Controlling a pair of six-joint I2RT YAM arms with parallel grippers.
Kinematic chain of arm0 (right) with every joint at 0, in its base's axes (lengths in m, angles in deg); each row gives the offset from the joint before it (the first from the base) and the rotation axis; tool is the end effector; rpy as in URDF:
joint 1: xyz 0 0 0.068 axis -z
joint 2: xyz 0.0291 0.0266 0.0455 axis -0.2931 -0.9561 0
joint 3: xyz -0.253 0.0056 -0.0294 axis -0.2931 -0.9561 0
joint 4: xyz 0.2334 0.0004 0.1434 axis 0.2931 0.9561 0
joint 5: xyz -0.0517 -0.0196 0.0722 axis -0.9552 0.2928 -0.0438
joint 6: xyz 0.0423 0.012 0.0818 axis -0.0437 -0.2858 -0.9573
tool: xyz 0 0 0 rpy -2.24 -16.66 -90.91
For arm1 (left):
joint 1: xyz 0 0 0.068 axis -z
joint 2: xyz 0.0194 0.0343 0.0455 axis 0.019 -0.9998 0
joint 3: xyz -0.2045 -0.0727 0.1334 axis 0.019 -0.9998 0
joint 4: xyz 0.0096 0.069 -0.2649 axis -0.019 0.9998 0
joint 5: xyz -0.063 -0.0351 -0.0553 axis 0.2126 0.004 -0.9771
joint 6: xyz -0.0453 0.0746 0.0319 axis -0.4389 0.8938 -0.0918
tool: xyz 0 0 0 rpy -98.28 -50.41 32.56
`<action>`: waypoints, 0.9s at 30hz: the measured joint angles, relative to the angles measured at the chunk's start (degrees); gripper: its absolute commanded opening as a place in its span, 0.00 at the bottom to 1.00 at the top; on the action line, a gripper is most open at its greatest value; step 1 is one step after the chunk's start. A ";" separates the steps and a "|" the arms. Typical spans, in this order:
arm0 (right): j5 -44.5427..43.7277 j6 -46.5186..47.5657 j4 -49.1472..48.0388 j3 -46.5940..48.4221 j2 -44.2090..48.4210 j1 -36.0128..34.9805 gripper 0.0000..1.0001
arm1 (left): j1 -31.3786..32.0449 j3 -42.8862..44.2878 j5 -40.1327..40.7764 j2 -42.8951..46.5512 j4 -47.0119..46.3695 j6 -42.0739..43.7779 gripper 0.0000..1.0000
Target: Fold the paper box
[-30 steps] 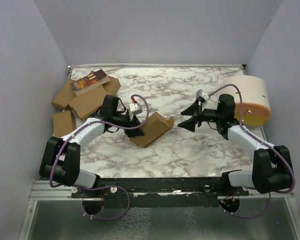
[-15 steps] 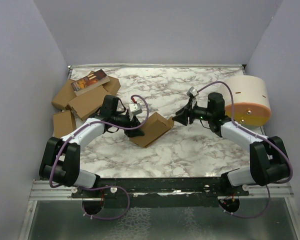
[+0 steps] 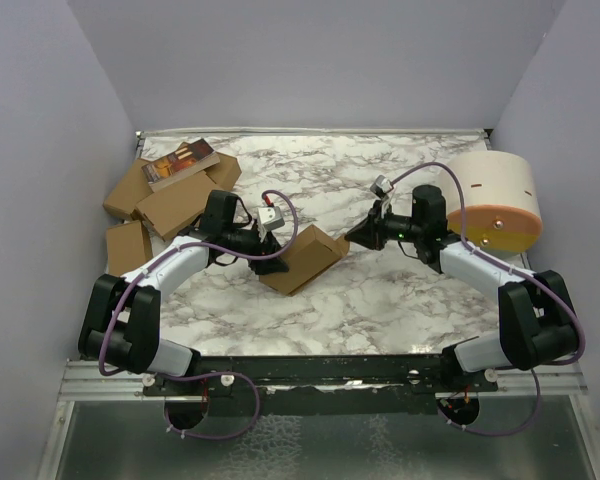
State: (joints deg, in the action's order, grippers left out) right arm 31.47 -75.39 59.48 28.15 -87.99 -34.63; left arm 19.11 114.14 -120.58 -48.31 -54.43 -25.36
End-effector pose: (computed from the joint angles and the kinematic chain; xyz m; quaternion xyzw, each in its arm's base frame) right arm 0.2997 0.1603 0.1765 -0.3198 0.7405 0.4218 0.4141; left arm 0.2737 -0.1620 0.1686 0.4606 0.7021 -0.4183 0.3463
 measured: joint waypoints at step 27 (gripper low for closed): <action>3.19 1.11 0.04 -0.07 -0.96 -0.48 0.25 | -1.20 -0.66 -2.40 -0.46 -0.98 -0.11 0.14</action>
State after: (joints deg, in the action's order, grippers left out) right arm 34.66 -74.27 59.53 28.09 -88.95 -35.11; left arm 17.91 113.48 -122.99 -48.77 -55.41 -25.47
